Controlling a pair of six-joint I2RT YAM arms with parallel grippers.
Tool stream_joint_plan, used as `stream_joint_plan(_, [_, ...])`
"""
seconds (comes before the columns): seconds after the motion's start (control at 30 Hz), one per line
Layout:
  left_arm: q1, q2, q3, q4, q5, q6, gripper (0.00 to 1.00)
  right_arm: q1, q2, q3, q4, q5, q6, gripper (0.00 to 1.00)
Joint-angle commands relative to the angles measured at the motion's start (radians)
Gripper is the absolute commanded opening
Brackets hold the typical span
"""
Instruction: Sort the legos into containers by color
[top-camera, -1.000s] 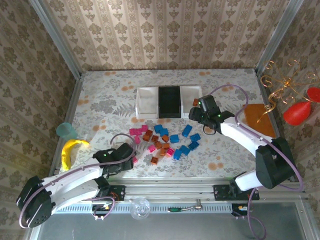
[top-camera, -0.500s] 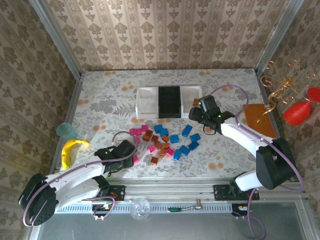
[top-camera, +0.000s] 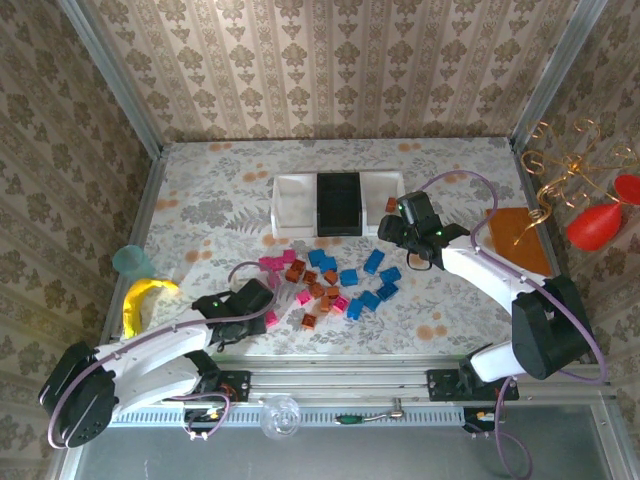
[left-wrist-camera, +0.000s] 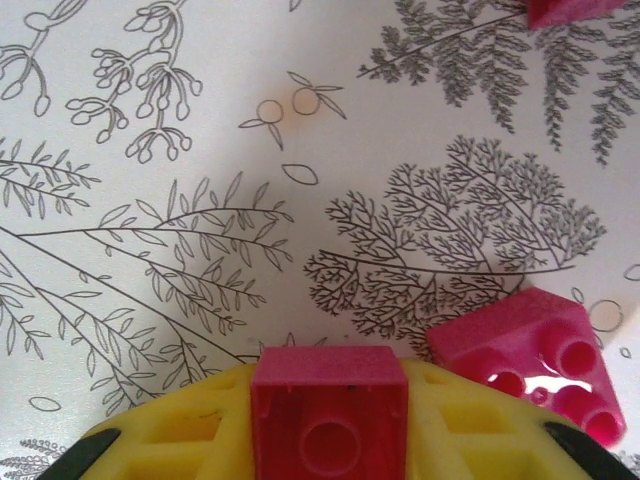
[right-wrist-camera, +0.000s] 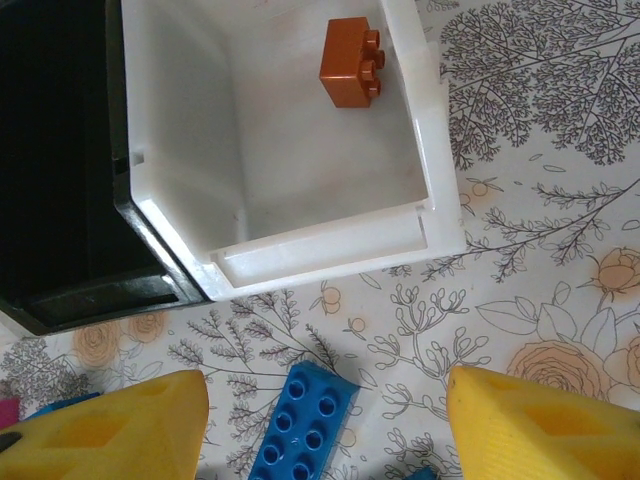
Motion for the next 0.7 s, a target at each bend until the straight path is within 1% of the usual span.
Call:
stream_joint_plan(0.0, [-0.006,-0.024,0.071,-0.023,-0.008,0.024,0.3,-0.006,-0.011,-0.017,0.004,-0.009,0.024,0.66])
stream_joint_plan(0.13, [0.009,-0.022,0.184,-0.005,-0.014,0.079,0.29,-0.009,-0.027,-0.025,0.005,-0.011,0.024,0.66])
stream_joint_plan(0.23, [0.05,0.053,0.292,0.056,-0.002,0.152,0.29,-0.009,-0.027,-0.035,0.008,-0.011,0.025,0.66])
stream_joint_plan(0.33, [0.113,0.181,0.407,0.149,0.034,0.224,0.28,-0.01,-0.027,-0.042,0.005,-0.012,0.027,0.66])
stream_joint_plan(0.43, [0.167,0.345,0.539,0.221,0.056,0.282,0.28,-0.01,-0.028,-0.051,-0.001,-0.018,0.028,0.66])
stream_joint_plan(0.57, [0.226,0.564,0.731,0.23,0.053,0.346,0.27,-0.009,-0.074,-0.07,-0.016,-0.03,0.027,0.66])
stream_joint_plan(0.67, [0.282,0.683,0.845,0.228,0.077,0.356,0.27,-0.009,-0.103,-0.09,-0.028,-0.044,0.019,0.66])
